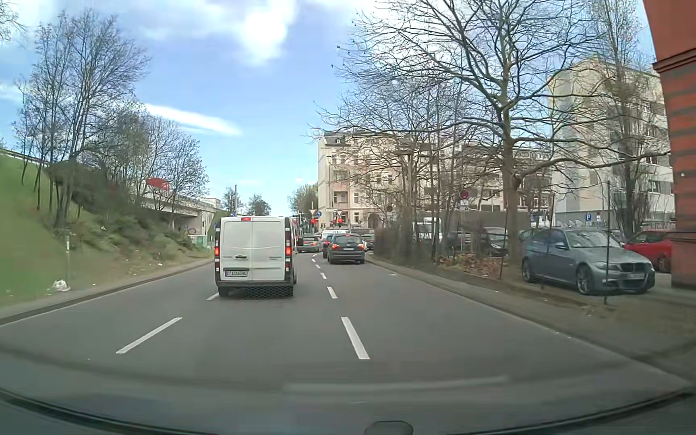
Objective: Follow the waypoints while adhering to traffic rules and regulations
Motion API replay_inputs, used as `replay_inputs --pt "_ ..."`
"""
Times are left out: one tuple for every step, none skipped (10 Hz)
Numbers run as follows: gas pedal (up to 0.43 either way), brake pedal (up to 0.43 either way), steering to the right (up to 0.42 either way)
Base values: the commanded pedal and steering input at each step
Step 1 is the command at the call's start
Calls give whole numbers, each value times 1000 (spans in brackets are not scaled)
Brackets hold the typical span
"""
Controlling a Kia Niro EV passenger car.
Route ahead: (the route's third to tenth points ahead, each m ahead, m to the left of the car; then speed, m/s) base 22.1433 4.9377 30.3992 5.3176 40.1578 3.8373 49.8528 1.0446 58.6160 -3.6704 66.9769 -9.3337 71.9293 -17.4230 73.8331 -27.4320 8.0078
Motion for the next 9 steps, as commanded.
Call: replay_inputs --pt "0 213 5" --pt "0 226 5" --pt "0 232 4" --pt "0 232 4" --pt "0 238 0" --pt "0 238 -2" --pt "0 244 -2" --pt "0 250 -3" --pt "0 250 -2"
